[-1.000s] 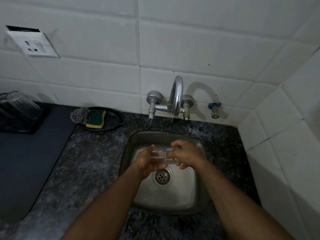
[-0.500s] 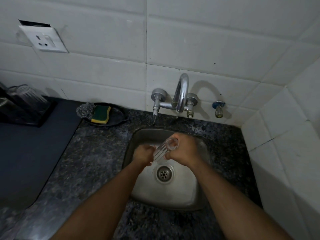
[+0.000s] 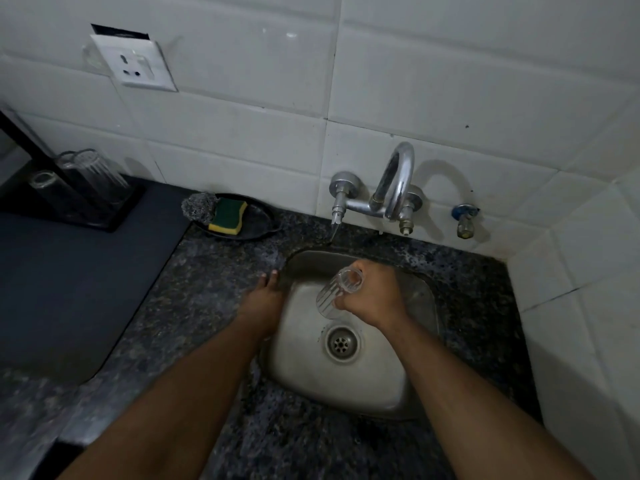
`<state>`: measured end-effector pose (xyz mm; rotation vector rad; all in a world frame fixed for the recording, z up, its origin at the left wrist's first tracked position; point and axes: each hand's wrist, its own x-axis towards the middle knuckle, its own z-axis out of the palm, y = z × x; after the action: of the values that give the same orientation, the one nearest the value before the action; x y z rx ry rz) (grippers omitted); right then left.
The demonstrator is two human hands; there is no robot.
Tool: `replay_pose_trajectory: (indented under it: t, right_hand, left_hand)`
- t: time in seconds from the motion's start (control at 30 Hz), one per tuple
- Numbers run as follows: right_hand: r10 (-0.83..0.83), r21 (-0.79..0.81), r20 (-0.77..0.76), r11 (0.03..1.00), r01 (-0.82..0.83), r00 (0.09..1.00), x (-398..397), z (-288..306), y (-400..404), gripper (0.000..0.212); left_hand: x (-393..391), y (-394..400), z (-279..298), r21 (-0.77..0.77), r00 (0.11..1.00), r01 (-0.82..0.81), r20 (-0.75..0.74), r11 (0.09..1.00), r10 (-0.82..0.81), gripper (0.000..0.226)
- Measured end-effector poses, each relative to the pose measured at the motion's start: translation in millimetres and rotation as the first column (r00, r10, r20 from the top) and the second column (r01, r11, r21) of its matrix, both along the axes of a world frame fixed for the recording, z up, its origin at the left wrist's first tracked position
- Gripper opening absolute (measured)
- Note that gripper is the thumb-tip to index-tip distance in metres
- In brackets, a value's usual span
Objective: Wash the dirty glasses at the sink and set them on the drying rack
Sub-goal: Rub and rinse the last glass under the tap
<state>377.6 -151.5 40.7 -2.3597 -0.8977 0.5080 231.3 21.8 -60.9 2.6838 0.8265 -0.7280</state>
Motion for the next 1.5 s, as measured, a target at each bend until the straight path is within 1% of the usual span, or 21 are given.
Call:
replay_pose_trajectory:
  t: [0.1,0.3,0.47,0.67,0.9,1.1,1.23,1.37,1.5]
  right_hand:
    - [0.022,0.026,0.023,0.999,-0.023,0.999,-4,3,6,0.041]
    - [0.049,0.008,0.062,0.999,-0.050,0.997,-6,9,14,0.043]
    - [0.042,0.001,0.097,0.999,-0.042,0.994,-2,9,16,0.042]
    - [0.043,0.016,0.092,0.999,-0.045,0.995,2,9,18,0.043]
    - [0.044,-0.008,0.100,0.999,-0.044,0.994,1,6,18,0.043]
    - [0.043,-0.027,0.099,0.999,-0.041,0.994,0,5,17,0.045]
    - [0.054,-0.025,0.091,0.998,-0.051,0.994,-1,7,17,0.042]
    - [0.064,-0.023,0.086,0.998,-0.062,0.994,-3,6,17,0.040]
    - [0.059,-0.021,0.080,0.998,-0.058,0.995,-3,3,16,0.041]
  left_hand:
    - [-1,0,6,0.007,1.000,0.020,-0.017,1.000,-0.020,0.083]
    - [0,0,5,0.062,0.999,0.035,-0.032,0.997,-0.033,0.075]
    - [1,-1,13,0.069,0.998,0.048,-0.050,0.996,-0.045,0.080]
    - [4,-2,10,0.094,0.996,0.048,-0.080,0.994,-0.040,0.071]
    - [7,0,8,0.058,0.995,0.031,-0.092,0.998,-0.026,0.073]
    - [8,-1,11,0.060,0.994,0.027,-0.108,0.998,-0.020,0.073]
    - [7,-1,12,0.063,0.994,0.032,-0.111,0.997,-0.025,0.077]
    - [7,-2,14,0.072,0.993,0.046,-0.114,0.996,-0.038,0.075]
    - [7,-2,13,0.076,0.991,0.055,-0.124,0.996,-0.046,0.081]
